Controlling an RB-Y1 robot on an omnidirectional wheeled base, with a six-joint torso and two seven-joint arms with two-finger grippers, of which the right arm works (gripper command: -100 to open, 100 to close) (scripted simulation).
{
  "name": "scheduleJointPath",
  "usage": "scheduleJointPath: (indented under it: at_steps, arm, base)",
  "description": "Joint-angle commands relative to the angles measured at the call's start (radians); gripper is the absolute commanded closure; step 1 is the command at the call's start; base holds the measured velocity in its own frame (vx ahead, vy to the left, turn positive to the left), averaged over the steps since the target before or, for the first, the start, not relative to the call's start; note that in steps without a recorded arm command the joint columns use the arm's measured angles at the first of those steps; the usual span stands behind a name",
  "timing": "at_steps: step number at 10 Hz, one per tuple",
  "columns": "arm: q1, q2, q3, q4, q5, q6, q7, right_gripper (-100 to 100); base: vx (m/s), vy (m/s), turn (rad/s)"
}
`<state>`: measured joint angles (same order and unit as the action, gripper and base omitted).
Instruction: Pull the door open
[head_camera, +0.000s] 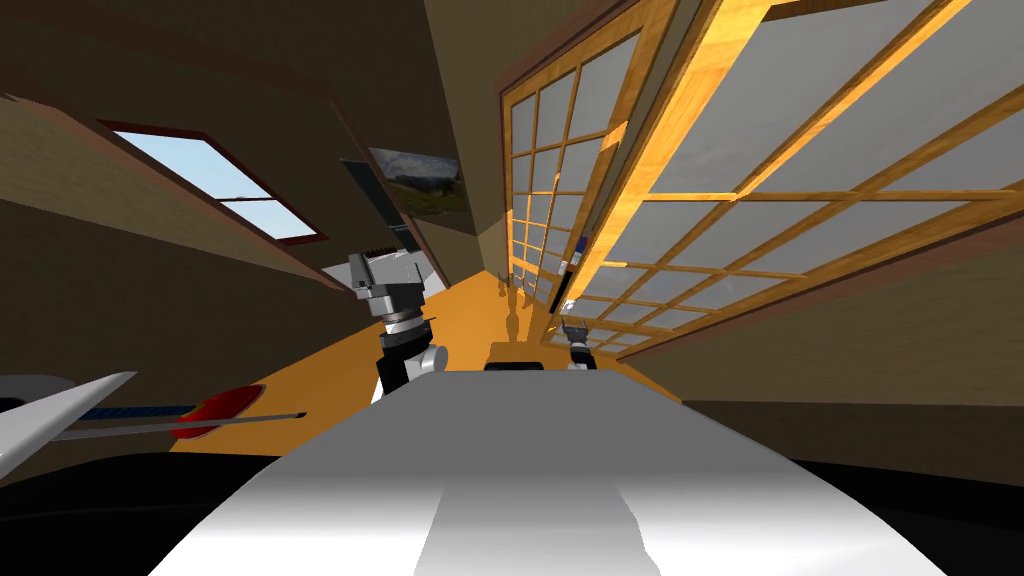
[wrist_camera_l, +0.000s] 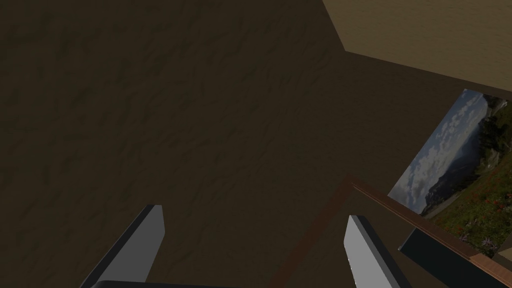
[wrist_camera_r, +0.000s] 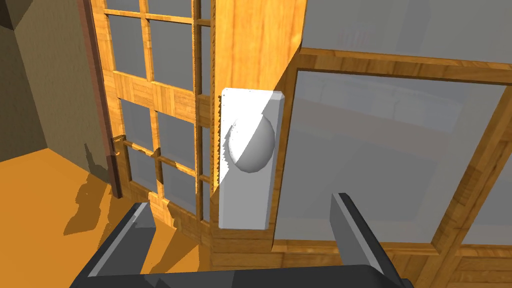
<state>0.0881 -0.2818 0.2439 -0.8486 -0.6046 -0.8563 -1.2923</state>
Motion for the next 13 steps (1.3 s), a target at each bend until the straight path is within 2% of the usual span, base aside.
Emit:
scheduleJointPath:
  at_steps: [1, 4, 5, 6, 7, 11, 12, 13]
  arm:
    - [-0.001, 0.000, 0.008, -0.001, -0.012, 0.000, -0.035, -100]
    - [0.000, 0.001, 0.023, -0.011, -0.036, 0.004, -0.096, -100]
    - [0.000, 0.002, 0.020, -0.008, -0.031, 0.002, -0.080, -100]
    - [0.004, -0.017, 0.010, 0.007, -0.040, -0.008, -0.106, -100]
    - [0.006, -0.022, 0.007, 0.011, -0.042, -0.011, -0.113, -100]
    - [0.016, -0.066, -0.019, 0.048, -0.060, -0.036, -0.164, -100]
    - [0.024, -0.063, -0.017, 0.022, -0.059, -0.025, -0.150, -100]
    - [0.024, -0.063, -0.017, 0.022, -0.059, -0.025, -0.150, 100]
  base:
    - [-0.034, -0.009, 0.003]
    - [-0.041, -0.012, 0.005]
    - [-0.021, -0.007, 0.001]
    - [0.103, -0.004, 0.149]
    - [0.191, 0.039, 0.130]
    - [0.215, -0.020, 0.123]
    - [0.098, -0.022, 0.021]
    - [-0.018, 0.006, -0.028]
